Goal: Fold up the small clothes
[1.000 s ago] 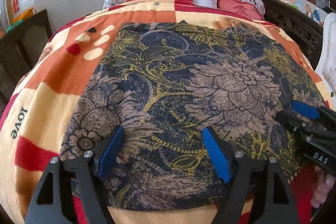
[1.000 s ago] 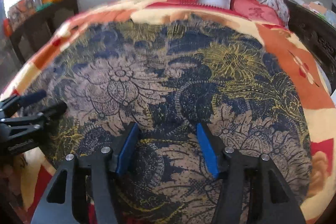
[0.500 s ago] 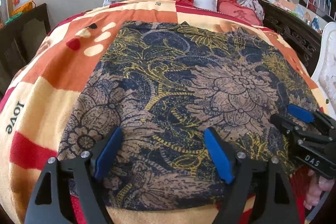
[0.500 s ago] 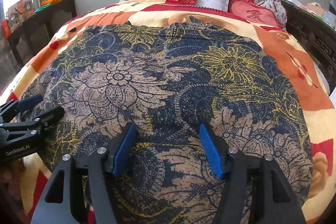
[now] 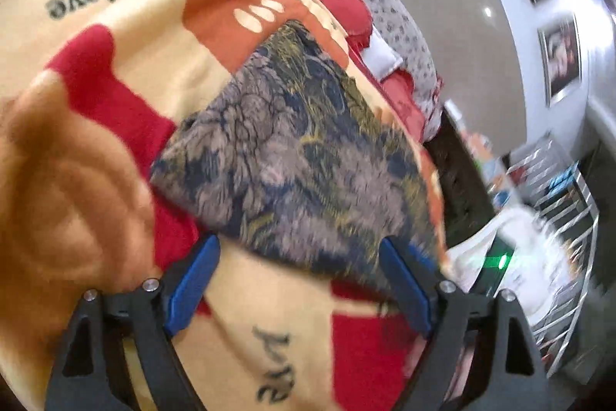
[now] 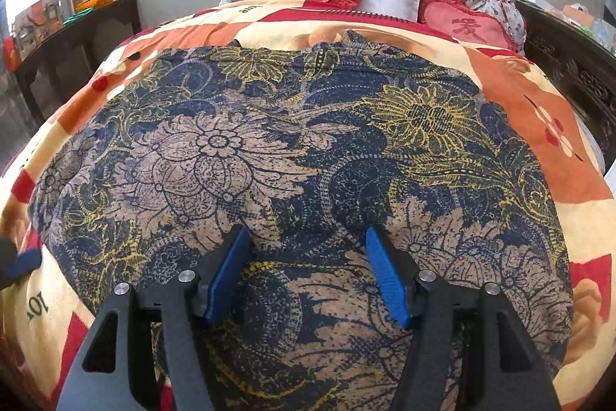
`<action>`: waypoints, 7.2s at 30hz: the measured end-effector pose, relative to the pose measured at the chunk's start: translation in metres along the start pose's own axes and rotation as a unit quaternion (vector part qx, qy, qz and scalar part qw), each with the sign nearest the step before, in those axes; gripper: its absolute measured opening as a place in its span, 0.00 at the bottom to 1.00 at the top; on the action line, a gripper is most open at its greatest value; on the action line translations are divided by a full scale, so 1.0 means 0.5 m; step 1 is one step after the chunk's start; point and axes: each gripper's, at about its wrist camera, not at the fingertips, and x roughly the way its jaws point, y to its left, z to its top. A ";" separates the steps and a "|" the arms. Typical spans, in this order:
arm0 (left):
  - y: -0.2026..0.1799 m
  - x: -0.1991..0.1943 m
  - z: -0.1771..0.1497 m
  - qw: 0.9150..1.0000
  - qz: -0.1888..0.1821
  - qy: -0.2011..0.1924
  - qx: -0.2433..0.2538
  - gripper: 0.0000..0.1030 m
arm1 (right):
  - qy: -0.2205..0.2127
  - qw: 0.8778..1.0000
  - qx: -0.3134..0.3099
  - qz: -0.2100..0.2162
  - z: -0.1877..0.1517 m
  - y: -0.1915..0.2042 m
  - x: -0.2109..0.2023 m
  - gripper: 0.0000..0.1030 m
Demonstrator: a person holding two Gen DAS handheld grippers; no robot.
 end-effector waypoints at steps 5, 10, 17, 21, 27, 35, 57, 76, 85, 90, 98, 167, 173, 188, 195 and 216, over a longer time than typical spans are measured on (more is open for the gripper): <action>0.006 0.015 0.034 0.999 -0.015 -0.006 -0.050 0.88 | 0.000 1.000 0.000 0.000 0.000 0.000 0.000 0.74; -0.065 0.057 -0.021 0.997 -0.018 0.052 0.047 0.89 | 0.000 1.000 0.000 0.000 0.000 0.000 0.000 0.74; 0.050 0.010 0.066 0.992 -0.048 -0.009 -0.116 0.67 | 0.000 1.000 0.000 -0.001 0.000 0.000 -0.002 0.74; 0.052 0.005 0.070 0.991 -0.064 -0.009 -0.118 0.72 | 0.000 1.000 0.000 0.000 0.000 0.001 -0.002 0.74; 0.004 0.019 0.060 0.999 -0.032 0.014 -0.027 0.79 | 0.000 1.000 0.001 0.000 -0.001 -0.001 -0.001 0.74; 0.012 0.025 0.072 1.000 -0.022 0.006 -0.020 0.76 | 0.000 1.000 0.000 -0.001 -0.002 -0.001 0.000 0.74; -0.208 0.034 -0.025 0.910 0.177 -0.178 0.330 0.16 | 0.002 0.994 0.008 0.113 0.217 0.029 -0.050 0.75; -0.277 0.086 -0.053 0.898 0.089 -0.135 0.409 0.09 | 0.252 0.932 -0.069 0.250 0.451 0.332 0.287 0.75; -0.278 0.093 -0.052 0.901 0.081 -0.127 0.408 0.08 | 0.289 0.930 -0.181 0.139 0.445 0.411 0.324 0.32; -0.264 0.096 -0.053 0.897 0.114 -0.141 0.403 0.09 | 0.276 0.936 -0.146 0.161 0.452 0.364 0.317 0.22; -0.237 0.093 -0.050 0.895 0.175 -0.160 0.378 0.55 | 0.263 0.942 -0.091 0.189 0.451 0.296 0.302 0.22; -0.474 0.174 -0.308 0.868 0.042 0.016 0.494 0.37 | 0.031 0.991 0.045 0.121 0.160 -0.439 -0.124 0.40; -0.435 0.264 -0.180 0.924 0.095 0.032 0.370 0.19 | -0.004 0.993 -0.030 0.111 0.024 -0.291 -0.192 0.33; -0.452 0.253 -0.155 0.915 0.092 0.006 0.393 0.27 | 0.050 0.993 0.066 0.078 -0.092 -0.305 -0.164 0.31; -0.556 0.428 0.042 0.925 0.118 -0.014 0.360 0.44 | -0.042 0.987 0.155 0.009 0.124 -0.344 -0.149 0.38; -0.481 0.590 0.087 0.929 0.156 0.075 0.326 0.65 | 0.021 0.971 0.230 0.070 0.156 -0.394 0.140 0.64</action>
